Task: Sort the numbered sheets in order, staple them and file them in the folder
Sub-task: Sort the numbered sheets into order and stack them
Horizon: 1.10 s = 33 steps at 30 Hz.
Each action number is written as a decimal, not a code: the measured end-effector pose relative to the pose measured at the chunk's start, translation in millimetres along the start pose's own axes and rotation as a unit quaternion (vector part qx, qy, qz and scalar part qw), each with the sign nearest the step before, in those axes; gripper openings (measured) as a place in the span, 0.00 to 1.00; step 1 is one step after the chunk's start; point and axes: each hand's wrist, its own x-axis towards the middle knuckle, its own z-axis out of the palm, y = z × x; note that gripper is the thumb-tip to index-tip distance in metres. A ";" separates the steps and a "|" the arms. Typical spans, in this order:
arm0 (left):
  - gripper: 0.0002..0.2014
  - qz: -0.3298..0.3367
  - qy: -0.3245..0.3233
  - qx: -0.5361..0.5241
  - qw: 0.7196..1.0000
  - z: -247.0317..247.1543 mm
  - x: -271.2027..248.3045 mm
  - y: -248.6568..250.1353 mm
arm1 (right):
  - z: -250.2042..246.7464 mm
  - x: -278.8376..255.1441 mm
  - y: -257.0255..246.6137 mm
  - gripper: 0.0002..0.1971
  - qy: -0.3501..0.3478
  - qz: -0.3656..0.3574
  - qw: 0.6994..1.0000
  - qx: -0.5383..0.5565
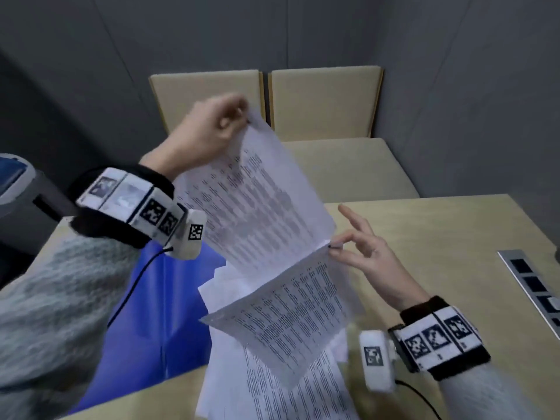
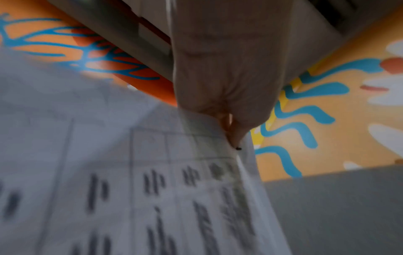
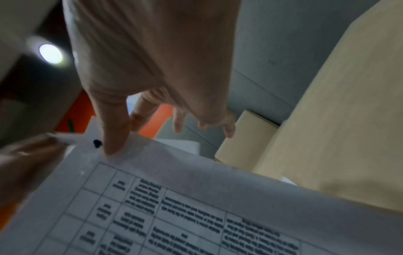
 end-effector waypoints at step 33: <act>0.18 -0.184 -0.475 0.080 0.857 220.2 -89.2 -60.8 | 31.5 9.0 156.1 0.18 0.016 0.380 0.918 -0.115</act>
